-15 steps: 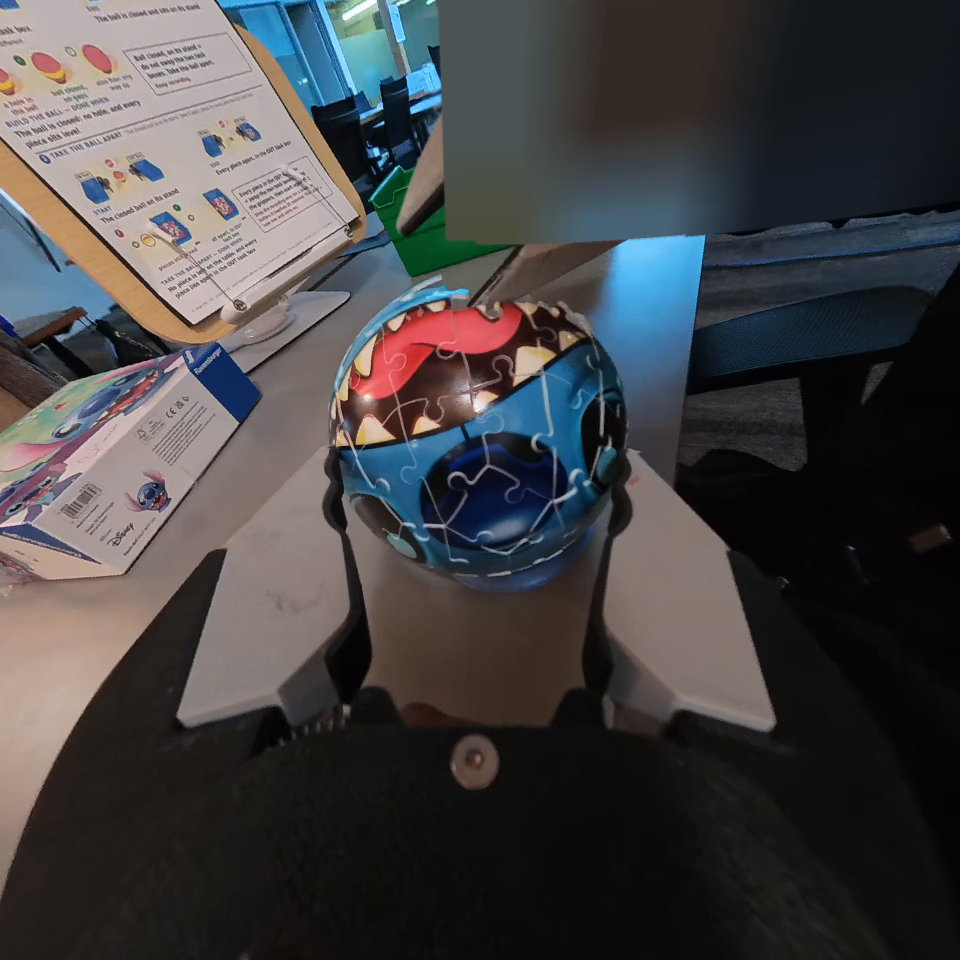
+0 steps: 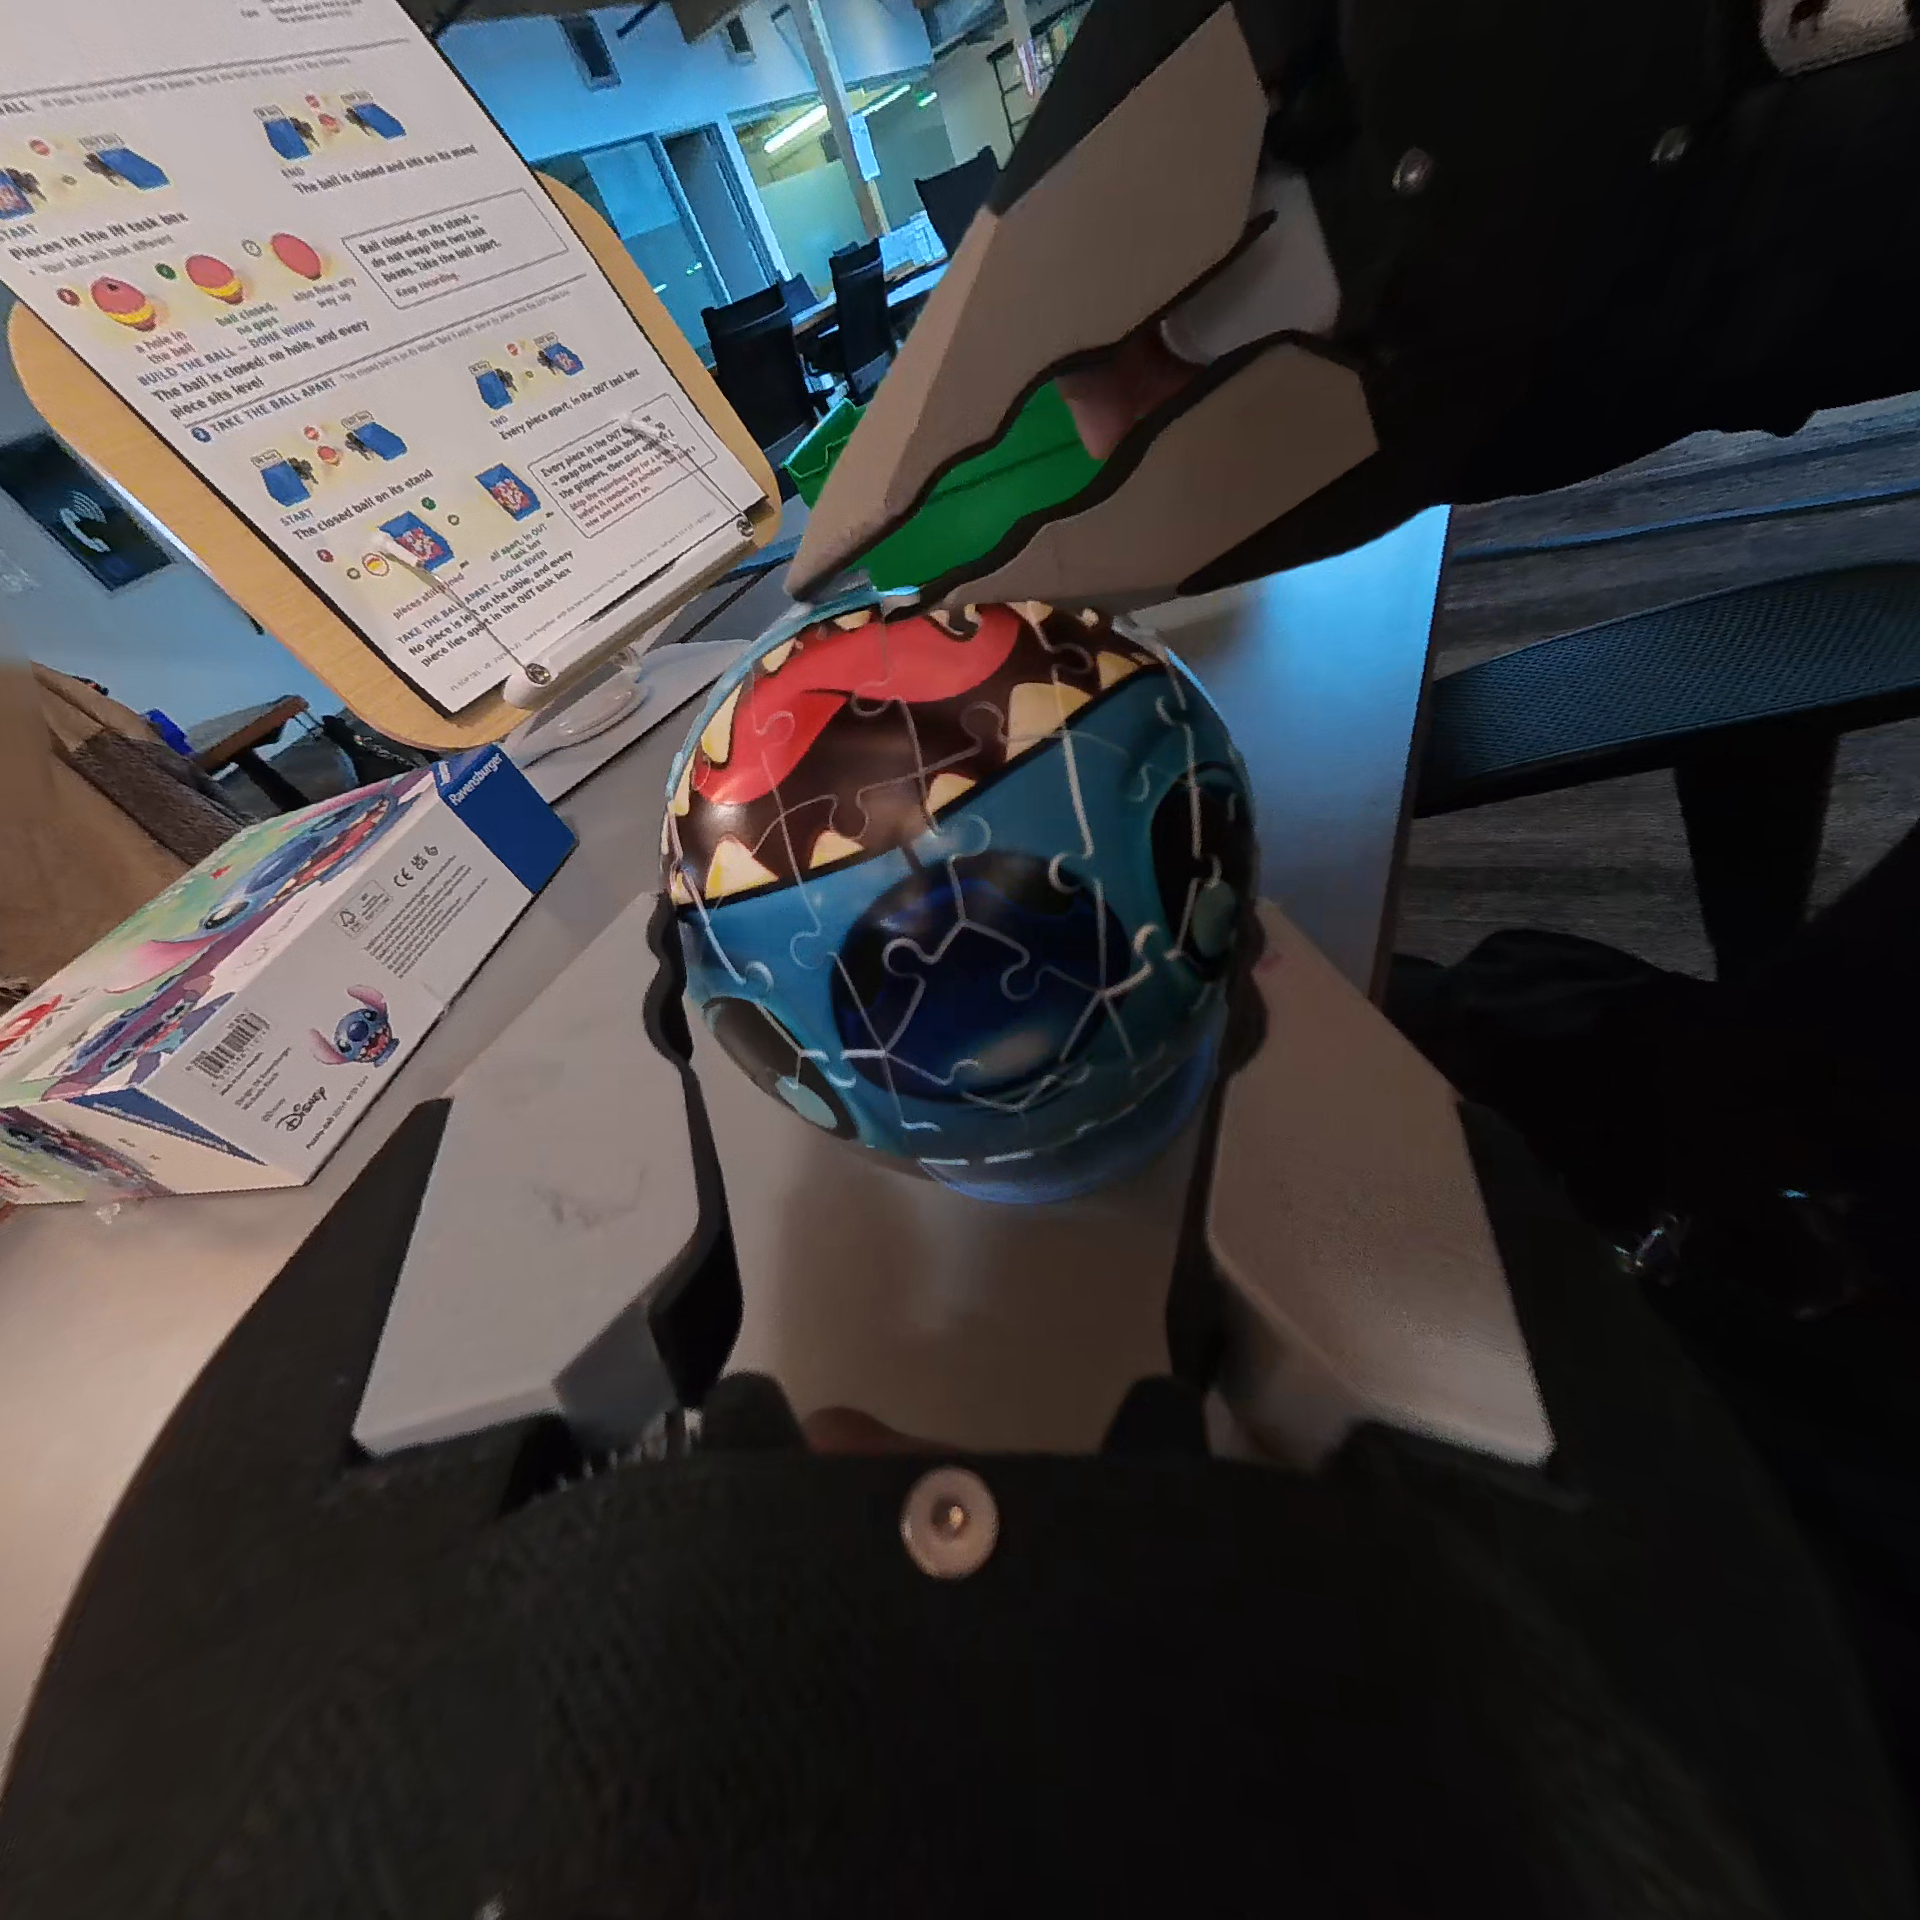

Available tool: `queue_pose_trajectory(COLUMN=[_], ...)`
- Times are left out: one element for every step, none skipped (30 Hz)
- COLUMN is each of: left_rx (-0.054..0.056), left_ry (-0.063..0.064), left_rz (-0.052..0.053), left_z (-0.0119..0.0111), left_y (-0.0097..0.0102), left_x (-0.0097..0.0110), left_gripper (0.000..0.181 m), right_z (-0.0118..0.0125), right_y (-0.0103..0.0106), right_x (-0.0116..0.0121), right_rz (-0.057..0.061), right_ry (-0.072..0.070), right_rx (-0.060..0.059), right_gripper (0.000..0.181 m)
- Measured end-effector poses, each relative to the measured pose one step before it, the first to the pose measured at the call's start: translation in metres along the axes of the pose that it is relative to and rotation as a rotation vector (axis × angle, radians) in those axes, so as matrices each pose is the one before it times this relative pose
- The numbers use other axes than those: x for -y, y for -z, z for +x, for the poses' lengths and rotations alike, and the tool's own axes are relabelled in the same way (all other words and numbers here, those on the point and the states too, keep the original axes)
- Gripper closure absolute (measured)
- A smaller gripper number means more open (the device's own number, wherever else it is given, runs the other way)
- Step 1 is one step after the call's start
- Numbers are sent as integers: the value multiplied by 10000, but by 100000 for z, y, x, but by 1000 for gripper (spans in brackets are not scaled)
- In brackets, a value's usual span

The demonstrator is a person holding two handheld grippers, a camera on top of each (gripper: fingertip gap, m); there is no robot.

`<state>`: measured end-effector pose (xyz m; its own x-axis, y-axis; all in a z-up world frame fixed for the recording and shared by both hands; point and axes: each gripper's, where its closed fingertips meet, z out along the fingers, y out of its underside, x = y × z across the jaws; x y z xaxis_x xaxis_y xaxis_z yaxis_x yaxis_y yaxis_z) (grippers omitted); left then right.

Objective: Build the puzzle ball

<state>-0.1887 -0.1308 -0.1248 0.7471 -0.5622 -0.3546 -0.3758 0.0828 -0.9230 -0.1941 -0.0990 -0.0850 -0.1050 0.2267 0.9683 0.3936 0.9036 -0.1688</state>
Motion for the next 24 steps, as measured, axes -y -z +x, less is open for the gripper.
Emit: queue_pose_trajectory(left_rx=[43,37,33,31,19,6,4,-2,-4,-1,1,5,7,8,11,9,12,11,5,7,6,5,9,11], left_ry=[-20,-37,-43,-21,2,21,13,27,21,15,15,10,-1,1,4,1,-5,-6,-2,-10,-4,11,-6,-14], left_rz=[-1,7,5,2,-1,-8,3,-5,-4,1,1,-10,-6,-2,-5,-7,2,-5,-5,-6,-2,0,-3,-6], left_z=[10,20,16,11,0,2,-7,-11,1,-9,3,2,-8,-1,-2,5,4,1,-2,10,4,0,-3,1], left_y=[2,26,31,12,6,7,5,13,15,25,14,-7,-10,-18,-16,-19,-5,-22,-2,-13,-9,-12,-18,-13], left_x=[20,20,6,18,9,-2,10,-11,-4,1,8,-10,-5,4,0,0,2,-6,-3,-7,5,12,-7,-6], left_gripper=[79,79,80,80,80,80,80,81,81,81,81,81,81,81,81,81,81,81,80,80,80,80,80,80], right_z=[-18,19,8,-2,-11,-33,-32,-57,-56,26,68,68,54,34,4,27,31,14,17,12,11,19,18,19], right_y=[-11,26,5,-25,-76,-92,-96,-111,-107,-70,-34,-19,-22,-11,-32,-24,-26,-22,-14,-14,-10,-20,-21,-12], right_x=[-40,-16,25,-13,-42,-62,-47,-44,-34,18,30,0,-9,6,1,9,14,2,18,11,-7,3,2,27], right_rz=[-44,-27,-19,-31,-36,-27,-21,-26,-23,-3,9,5,11,13,8,3,-2,-7,3,12,4,-2,-2,-2], right_ry=[78,79,40,4,10,59,96,91,60,29,14,12,16,24,42,89,115,90,55,27,15,18,38,87], right_rx=[-63,-65,-42,-31,-27,-33,-38,-22,-11,-42,-62,-55,-63,-69,-80,-103,-115,-101,-78,-52,-35,-33,-36,-49], right_gripper=[173,173,174,174,174,174,173,172,171,170,172,173,175,175,175,176,176,177,177,177,177,178,178,178])
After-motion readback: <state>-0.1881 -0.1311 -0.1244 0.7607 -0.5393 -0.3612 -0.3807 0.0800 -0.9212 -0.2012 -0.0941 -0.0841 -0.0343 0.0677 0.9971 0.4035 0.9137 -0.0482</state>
